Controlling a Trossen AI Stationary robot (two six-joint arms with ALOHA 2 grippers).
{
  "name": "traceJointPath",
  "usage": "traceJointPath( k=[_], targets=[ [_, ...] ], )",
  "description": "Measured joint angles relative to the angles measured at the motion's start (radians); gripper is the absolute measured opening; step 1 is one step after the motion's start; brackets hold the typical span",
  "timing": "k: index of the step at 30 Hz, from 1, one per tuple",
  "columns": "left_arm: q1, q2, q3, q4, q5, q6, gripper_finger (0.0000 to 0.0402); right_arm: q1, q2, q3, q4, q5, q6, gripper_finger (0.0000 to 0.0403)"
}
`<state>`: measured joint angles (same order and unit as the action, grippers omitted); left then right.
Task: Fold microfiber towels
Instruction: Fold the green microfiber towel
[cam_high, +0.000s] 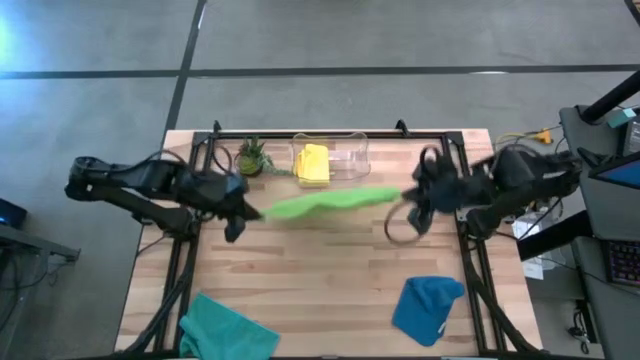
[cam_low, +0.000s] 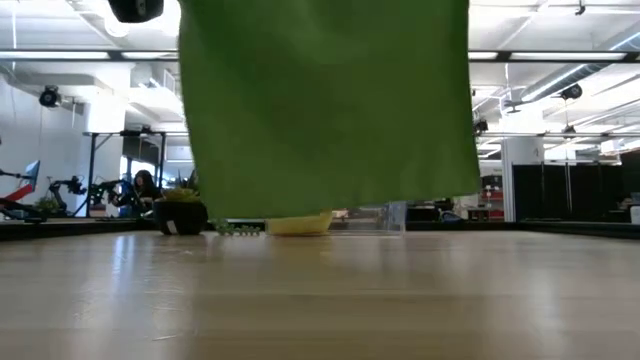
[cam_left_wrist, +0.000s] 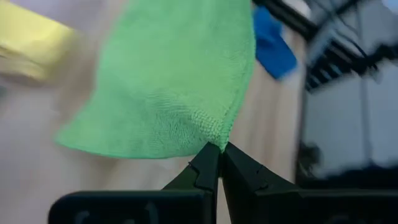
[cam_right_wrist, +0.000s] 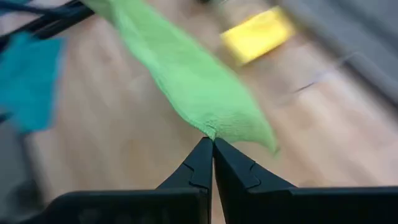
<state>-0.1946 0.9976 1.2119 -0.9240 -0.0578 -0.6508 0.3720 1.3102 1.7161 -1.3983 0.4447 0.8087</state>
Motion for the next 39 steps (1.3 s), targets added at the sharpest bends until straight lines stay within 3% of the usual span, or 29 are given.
traceJointPath(
  k=[9,15,20,26,39],
  targets=[
    [-0.295,0.056,0.048,0.11,0.051,-0.264,0.0,0.35,0.067,-0.051,0.105,-0.07,0.407,0.0008],
    [-0.406,0.101,0.059,0.154,0.026,-0.364,0.0,0.441,0.133,-0.026,0.146,-0.078,0.55,0.0008],
    [-0.407,0.155,0.029,0.024,-0.071,-0.356,0.0,0.424,0.169,-0.073,0.062,-0.078,0.548,0.0008],
    [-0.385,0.238,0.012,-0.153,-0.22,-0.305,0.0,0.356,0.173,-0.233,0.03,-0.074,0.521,0.0008],
    [-0.249,0.441,-0.057,-0.127,-0.404,-0.119,0.0,0.133,0.17,-0.554,0.22,-0.04,0.278,0.0008]
  ],
)
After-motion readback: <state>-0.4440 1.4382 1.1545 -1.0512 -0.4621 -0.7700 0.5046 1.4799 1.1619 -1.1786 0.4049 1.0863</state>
